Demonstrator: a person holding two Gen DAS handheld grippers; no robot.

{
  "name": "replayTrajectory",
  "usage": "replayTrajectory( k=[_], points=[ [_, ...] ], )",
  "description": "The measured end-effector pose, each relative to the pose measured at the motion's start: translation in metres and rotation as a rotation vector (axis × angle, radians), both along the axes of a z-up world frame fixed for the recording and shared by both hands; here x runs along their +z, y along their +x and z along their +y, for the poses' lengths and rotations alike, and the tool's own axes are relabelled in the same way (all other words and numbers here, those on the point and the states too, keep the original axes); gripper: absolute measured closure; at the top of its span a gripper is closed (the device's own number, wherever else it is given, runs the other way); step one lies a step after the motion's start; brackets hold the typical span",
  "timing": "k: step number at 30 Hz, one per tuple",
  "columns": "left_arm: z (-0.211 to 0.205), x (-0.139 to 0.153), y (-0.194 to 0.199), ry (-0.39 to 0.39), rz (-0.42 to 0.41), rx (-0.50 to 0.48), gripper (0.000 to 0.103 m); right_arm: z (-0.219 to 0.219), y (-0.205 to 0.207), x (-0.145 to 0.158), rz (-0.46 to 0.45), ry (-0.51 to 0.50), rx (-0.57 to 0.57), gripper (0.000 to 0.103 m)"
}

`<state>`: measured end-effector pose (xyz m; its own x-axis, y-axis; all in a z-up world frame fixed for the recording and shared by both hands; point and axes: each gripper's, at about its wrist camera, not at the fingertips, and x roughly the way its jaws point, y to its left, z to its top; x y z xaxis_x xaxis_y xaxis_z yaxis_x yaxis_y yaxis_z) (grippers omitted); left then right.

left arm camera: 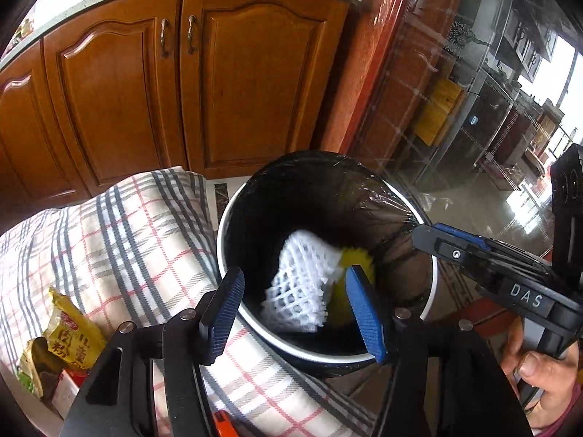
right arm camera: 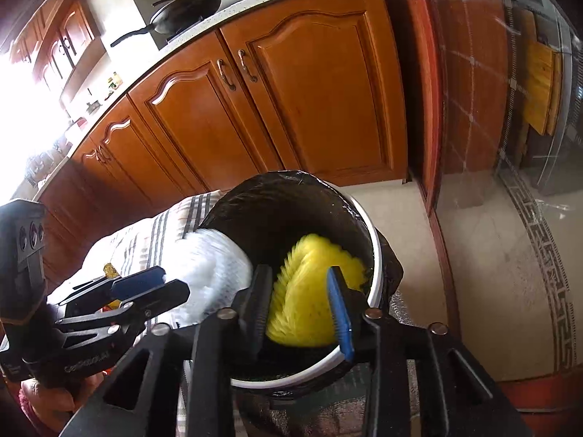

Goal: Collect trash
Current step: 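Open both tools to drop the foam nets into the bin, then grasp the red snack bag with the left tool while the right tool grasps the orange packet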

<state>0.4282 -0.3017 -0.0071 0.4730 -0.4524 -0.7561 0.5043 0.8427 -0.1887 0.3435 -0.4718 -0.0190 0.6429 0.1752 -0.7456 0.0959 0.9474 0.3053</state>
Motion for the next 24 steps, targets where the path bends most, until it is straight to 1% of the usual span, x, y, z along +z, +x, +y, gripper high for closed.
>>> replayTrajectory(
  k=[3, 5, 7, 10, 12, 15, 17, 24],
  points=[
    [0.017, 0.008, -0.014, -0.026, 0.001, 0.011, 0.045, -0.003, -0.007, 0.001, -0.021, 0.02, -0.013, 0.06],
    [0.029, 0.013, -0.024, -0.042, -0.015, 0.028, 0.045, -0.004, -0.014, 0.004, -0.041, 0.034, -0.023, 0.058],
    [0.042, 0.018, -0.036, -0.06, -0.035, 0.049, 0.045, -0.004, -0.023, 0.008, -0.064, 0.044, -0.035, 0.054],
    [0.064, 0.022, -0.059, -0.089, -0.074, 0.098, 0.043, -0.002, -0.036, 0.014, -0.106, 0.073, -0.047, 0.047],
    [0.079, 0.022, -0.076, -0.111, -0.094, 0.122, 0.042, 0.002, -0.046, 0.017, -0.137, 0.094, -0.052, 0.042],
    [0.101, 0.019, -0.1, -0.116, -0.12, 0.159, 0.042, 0.011, -0.061, 0.019, -0.181, 0.111, -0.052, 0.038],
    [0.117, 0.018, -0.114, -0.123, -0.123, 0.188, 0.042, 0.019, -0.069, 0.021, -0.202, 0.117, -0.045, 0.035],
    [0.171, 0.023, -0.163, -0.145, -0.149, 0.272, 0.041, 0.056, -0.085, 0.023, -0.214, 0.143, 0.029, 0.035]
  ],
)
